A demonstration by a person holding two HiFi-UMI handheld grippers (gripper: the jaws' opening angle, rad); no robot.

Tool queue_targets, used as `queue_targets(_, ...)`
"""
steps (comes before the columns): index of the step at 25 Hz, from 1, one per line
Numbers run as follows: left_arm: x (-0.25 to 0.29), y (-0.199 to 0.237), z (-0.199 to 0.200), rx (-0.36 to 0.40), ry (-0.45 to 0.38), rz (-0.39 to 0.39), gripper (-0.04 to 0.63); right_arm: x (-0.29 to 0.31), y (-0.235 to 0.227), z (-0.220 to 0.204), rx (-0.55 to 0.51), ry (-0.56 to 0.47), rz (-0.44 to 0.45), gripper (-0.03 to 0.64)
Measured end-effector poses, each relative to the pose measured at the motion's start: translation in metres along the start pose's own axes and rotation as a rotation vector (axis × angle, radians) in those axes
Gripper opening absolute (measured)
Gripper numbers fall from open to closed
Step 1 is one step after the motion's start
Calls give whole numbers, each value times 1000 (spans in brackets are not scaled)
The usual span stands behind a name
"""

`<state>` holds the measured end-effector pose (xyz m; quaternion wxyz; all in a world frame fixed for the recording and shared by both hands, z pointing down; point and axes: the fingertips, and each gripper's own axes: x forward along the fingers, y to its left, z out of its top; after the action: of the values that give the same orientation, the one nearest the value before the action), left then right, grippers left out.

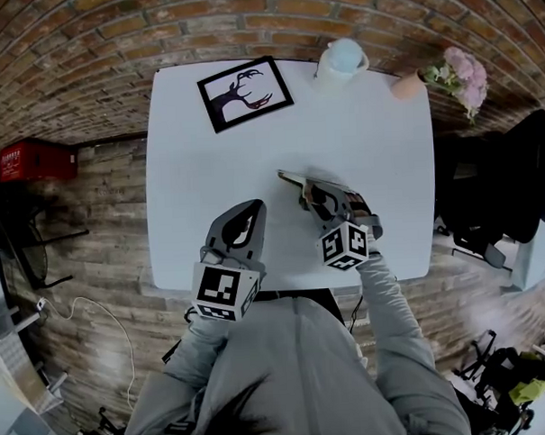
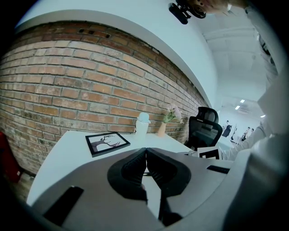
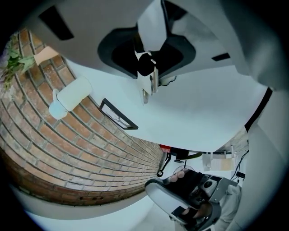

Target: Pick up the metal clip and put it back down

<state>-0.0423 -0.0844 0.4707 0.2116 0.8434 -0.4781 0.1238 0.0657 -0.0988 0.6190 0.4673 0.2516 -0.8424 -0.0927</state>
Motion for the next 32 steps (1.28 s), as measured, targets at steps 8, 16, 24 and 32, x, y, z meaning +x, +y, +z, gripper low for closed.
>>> queue_targets(8,-3,4,5,2,-16,18,26,-5,-4,5,15,-15,-3,109)
queue_targets(16,-4,1,16,12,-43,26,26,-20,-18,16,74,-53,-35,104)
queue_targets(24,-10,-4,36,36,-91,36,26,-45,-43,37,125,-119,-99,103)
queue_targets(32,-28,-16,53,58,-137,53,26,-90,-67,64,214,-219,-171,103)
